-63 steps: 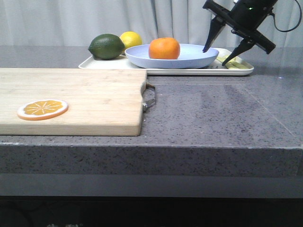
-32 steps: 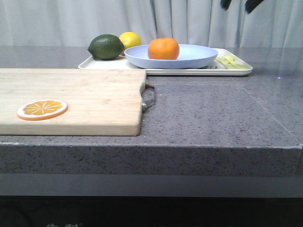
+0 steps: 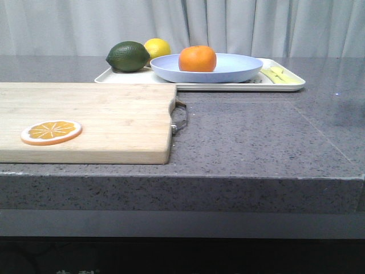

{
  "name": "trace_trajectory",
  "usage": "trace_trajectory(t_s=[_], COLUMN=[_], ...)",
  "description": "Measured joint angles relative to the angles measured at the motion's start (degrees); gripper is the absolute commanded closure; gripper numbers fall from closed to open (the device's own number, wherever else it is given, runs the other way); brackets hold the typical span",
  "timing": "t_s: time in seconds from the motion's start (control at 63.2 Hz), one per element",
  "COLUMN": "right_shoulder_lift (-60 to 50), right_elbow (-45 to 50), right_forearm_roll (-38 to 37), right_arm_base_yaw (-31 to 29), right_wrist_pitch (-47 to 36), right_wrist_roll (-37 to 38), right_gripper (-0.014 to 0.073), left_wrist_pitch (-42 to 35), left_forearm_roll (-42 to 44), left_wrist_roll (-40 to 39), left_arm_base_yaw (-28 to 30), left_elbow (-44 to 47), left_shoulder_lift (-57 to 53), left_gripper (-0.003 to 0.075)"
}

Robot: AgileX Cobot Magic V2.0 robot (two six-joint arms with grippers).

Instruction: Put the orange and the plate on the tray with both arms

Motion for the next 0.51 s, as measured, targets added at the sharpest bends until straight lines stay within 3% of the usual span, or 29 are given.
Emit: trace_trajectory(t_s=[0.206,0.507], right_shoulder_lift=[-17.9,-39.3], right_elbow=[16.4,30.8], right_forearm_roll=[0.0,0.0], right_arm_base_yaw=[0.0,0.0], right_wrist_pitch=[-3.1,-3.9], right_wrist_roll=[-0.9,-1.0], right_gripper=[0.0172,0.0172], left_wrist_pitch=[-0.1,-0.1], left_forearm_roll=[0.0,0.0], left_wrist_roll=[0.0,0.0], left_arm_base_yaw=[0.0,0.0], left_elbow=[0.0,0.0], left_shoulder_lift=[0.0,0.0], left_gripper=[0.013,0.013])
